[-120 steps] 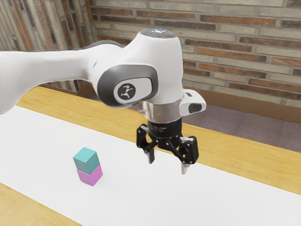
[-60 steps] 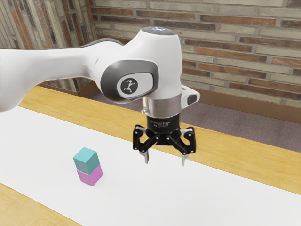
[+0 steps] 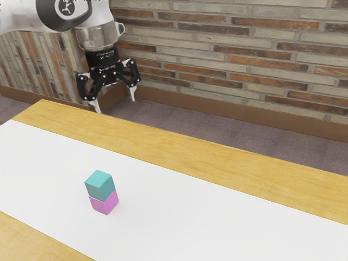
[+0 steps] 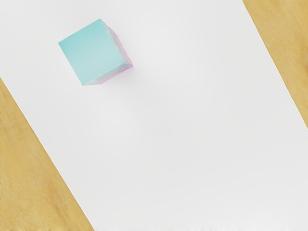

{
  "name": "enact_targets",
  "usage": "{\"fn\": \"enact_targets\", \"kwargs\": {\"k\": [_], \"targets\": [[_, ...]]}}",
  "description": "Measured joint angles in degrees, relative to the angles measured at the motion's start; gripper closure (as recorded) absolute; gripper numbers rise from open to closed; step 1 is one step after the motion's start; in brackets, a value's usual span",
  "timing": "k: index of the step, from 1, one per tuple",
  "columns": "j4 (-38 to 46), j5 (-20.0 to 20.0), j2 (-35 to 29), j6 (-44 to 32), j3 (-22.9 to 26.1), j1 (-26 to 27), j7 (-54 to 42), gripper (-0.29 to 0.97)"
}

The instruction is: Pick up the blue block with one arm, and put the blue block on the pink block with one arm

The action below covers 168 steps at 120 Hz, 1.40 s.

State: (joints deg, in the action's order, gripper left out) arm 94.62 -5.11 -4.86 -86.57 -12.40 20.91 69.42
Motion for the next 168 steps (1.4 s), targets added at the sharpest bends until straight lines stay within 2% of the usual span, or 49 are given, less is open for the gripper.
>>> {"fn": "enact_targets", "kwargs": {"k": [20,62,103,118,144,168], "targets": [[0.8,0.6,0.0,0.5,0.1,5.1,2.6,0.00],[2.0,1.3,-0.3,0.7,-0.4,2.4,6.1,0.00],[6.9,1.2,-2.4,0.7,-0.1,6.8,8.1,0.00],[4.0,0.9,0.2,0.8,0.1,7.0,8.6,0.00],[2.2,0.9,0.8,1.0,0.1,12.4,9.4,0.00],[1.0,0.9,2.5,1.1,-0.5,11.2,9.9,0.00]]}}
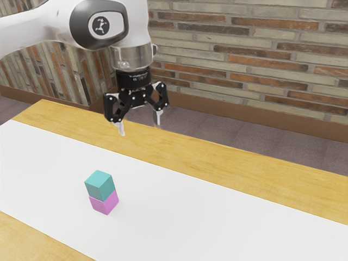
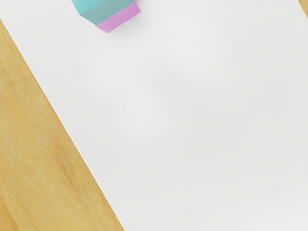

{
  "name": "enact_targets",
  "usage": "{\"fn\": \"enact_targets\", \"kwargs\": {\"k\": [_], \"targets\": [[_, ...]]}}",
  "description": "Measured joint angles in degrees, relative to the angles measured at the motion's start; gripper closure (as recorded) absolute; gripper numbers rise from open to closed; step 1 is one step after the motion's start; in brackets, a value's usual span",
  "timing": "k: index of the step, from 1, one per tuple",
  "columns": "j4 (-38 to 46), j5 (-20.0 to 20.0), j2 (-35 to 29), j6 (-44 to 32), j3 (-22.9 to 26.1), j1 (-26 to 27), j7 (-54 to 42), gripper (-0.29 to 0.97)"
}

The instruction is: Pick up the blue block with one arm, and put the blue block on the pink block with one arm

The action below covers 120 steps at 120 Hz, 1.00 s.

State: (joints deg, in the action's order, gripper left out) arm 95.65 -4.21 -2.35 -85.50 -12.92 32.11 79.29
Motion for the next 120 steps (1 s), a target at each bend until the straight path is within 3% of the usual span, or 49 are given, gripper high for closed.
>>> {"fn": "enact_targets", "kwargs": {"k": [33,66,70,79,84,120], "targets": [[-1.9,0.5,2.1,0.1,-0.2,-2.7,0.5,0.00],[0.0,1.9,-1.3,0.1,-0.2,-5.5,0.8,0.00],[0.0,2.1,-3.2,0.2,-0.2,-7.6,0.8,0.00],[0.2,3.0,-6.1,0.3,-0.2,-18.0,0.8,0.00],[0.4,3.5,-6.7,0.3,-0.1,-20.2,0.8,0.00],[3.2,3.2,-8.4,0.3,0.5,-17.6,0.8,0.00]]}}
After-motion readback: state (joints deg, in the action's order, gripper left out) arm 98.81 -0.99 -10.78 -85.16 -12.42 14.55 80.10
